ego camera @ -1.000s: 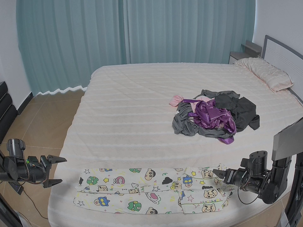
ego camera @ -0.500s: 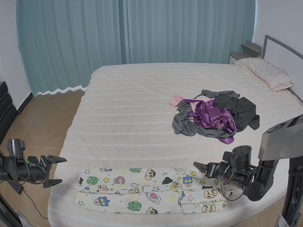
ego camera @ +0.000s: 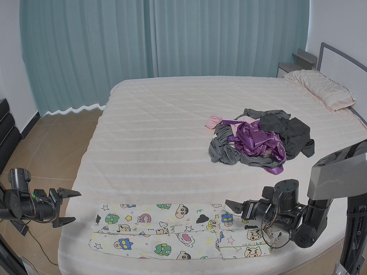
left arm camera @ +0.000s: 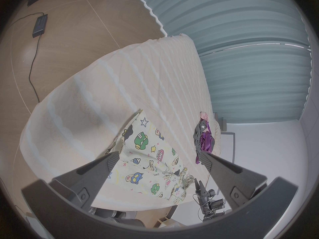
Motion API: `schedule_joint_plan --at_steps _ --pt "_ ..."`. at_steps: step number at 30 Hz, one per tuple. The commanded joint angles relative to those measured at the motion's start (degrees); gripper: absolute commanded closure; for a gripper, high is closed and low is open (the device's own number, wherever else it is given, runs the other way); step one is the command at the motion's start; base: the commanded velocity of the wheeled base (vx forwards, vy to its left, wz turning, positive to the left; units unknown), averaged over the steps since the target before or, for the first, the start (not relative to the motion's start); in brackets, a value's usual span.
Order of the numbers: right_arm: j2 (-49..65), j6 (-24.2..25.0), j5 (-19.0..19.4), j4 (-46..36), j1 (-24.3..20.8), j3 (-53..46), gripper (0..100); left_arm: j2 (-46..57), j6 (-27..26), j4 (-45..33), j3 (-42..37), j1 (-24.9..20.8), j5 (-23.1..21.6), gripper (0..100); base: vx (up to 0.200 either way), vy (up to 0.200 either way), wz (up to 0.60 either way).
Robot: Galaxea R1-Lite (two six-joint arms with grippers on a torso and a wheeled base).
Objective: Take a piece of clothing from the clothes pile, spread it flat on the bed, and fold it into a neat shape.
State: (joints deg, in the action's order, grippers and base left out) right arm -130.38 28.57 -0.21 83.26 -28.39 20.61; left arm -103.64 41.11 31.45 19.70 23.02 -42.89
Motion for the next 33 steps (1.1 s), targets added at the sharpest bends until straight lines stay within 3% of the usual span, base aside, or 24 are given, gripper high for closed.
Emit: schedule_joint_plan --at_steps 1,8,13,22,28,33 --pt "0.04 0.17 0.56 0.23 -2.63 -1.81 0 -0.07 0.03 0.01 -0.01 0.1 0.0 0 0.0 0.0 0.0" --pt "-2.78 -0.27 0.73 0.06 -1.67 -1.63 0 -0.15 0.03 0.01 -0.01 0.01 0.0 0 0.0 0.0 0.0" --pt "-6.29 -3.44 0.82 1.03 3.61 -1.19 0 -0.15 0.03 0.01 0.08 0.01 0.0 0 0.0 0.0 0.0" --pt "-11.56 -3.7 1.0 1.38 6.33 0.83 0 -0.42 -0.06 0.01 0.16 0.01 0.08 0 0.0 0.0 0.0" --pt "-7.17 -3.0 1.17 6.74 6.24 -0.84 0 -0.42 -0.15 0.1 0.34 -0.34 0.08 0 0.0 0.0 0.0" --pt "0.65 1.31 1.35 6.56 6.33 -6.02 0 -0.33 -2.26 0.01 -0.1 -0.52 0.08 0 0.0 0.0 0.0"
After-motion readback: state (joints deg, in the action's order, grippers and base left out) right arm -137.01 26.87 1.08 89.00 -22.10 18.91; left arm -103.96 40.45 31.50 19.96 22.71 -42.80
